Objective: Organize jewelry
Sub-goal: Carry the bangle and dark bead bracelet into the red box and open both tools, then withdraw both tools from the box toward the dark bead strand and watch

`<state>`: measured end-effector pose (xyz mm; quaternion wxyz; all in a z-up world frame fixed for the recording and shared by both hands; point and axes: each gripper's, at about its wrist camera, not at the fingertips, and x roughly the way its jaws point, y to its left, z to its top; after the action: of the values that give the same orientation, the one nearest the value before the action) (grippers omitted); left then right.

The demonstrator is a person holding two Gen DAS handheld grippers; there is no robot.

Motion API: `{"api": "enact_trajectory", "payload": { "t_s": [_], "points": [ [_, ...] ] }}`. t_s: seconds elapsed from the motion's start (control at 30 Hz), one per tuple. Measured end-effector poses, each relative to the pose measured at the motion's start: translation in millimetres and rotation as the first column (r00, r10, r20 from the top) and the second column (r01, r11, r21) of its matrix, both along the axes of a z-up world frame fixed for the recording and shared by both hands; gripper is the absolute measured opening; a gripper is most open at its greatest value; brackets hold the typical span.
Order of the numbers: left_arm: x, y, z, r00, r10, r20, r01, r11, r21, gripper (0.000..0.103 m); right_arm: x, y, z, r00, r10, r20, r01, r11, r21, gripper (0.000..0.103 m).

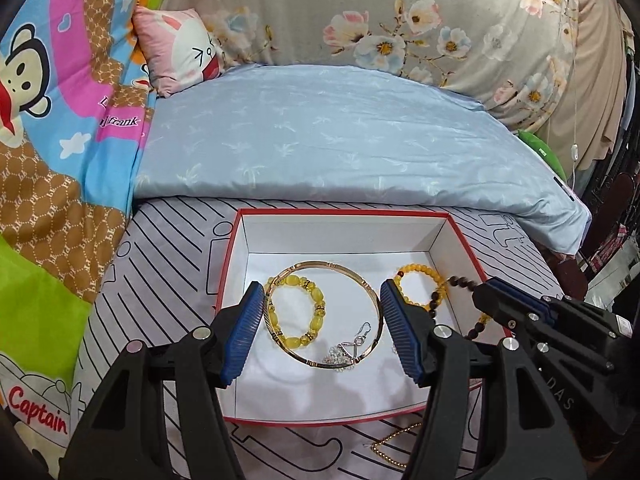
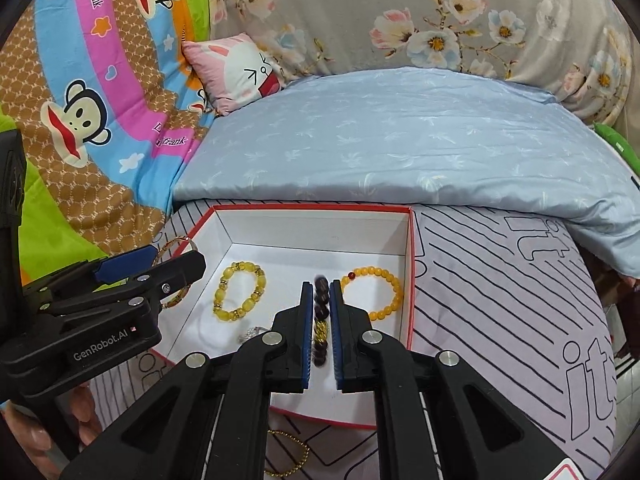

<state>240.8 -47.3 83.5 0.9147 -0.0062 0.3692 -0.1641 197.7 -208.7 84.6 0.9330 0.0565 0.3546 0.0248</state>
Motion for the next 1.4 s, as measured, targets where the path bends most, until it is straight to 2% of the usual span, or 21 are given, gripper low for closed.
{"api": "enact_trajectory", "payload": {
  "t_s": [0.03,0.07,0.1,0.5,0.83,1.1,1.4],
  "points": [
    [2.0,0.9,-2.2,1.000,0.017,-0.010,-0.017,1.000,0.002,0.070,-2.8,0.3,1.4,1.000,-0.010,0.017,0.010,1.000,-0.009,0.044],
    [3.2,1.8,-3.3,1.000,0.028,-0.015,-0.028,1.000,0.006,0.076,-5.3,0.0,3.3,0.999,-0.018,0.033,0.018,1.000,-0.016,0.051],
    [3.9,3.4,-4.4,0.999,0.042,-0.014,-0.042,0.999,0.008,0.082,-7.0,-0.4,4.8,0.999,-0.019,0.039,0.019,1.000,-0.018,0.051],
    [-6.6,8.7,-5.2,0.999,0.049,-0.013,-0.049,0.999,0.015,0.082,-25.2,5.4,12.5,0.999,-0.002,0.045,0.003,1.000,-0.016,0.051],
    [-32.4,17.8,6.3,0.998,0.058,0.001,-0.058,0.998,0.012,0.082,-63.4,3.0,17.5,0.999,-0.003,0.045,0.003,1.000,0.001,0.051],
    [-61.9,28.5,3.1,0.997,0.070,-0.012,-0.070,0.997,0.022,0.082,-107.8,6.6,6.0,1.000,0.010,0.020,-0.011,1.000,0.011,0.051],
    [-94.8,42.8,-15.7,0.994,0.094,-0.061,-0.093,0.996,0.014,0.082,-143.3,13.4,-12.5,0.999,0.021,-0.027,-0.020,1.000,0.016,0.051]
  ]
}}
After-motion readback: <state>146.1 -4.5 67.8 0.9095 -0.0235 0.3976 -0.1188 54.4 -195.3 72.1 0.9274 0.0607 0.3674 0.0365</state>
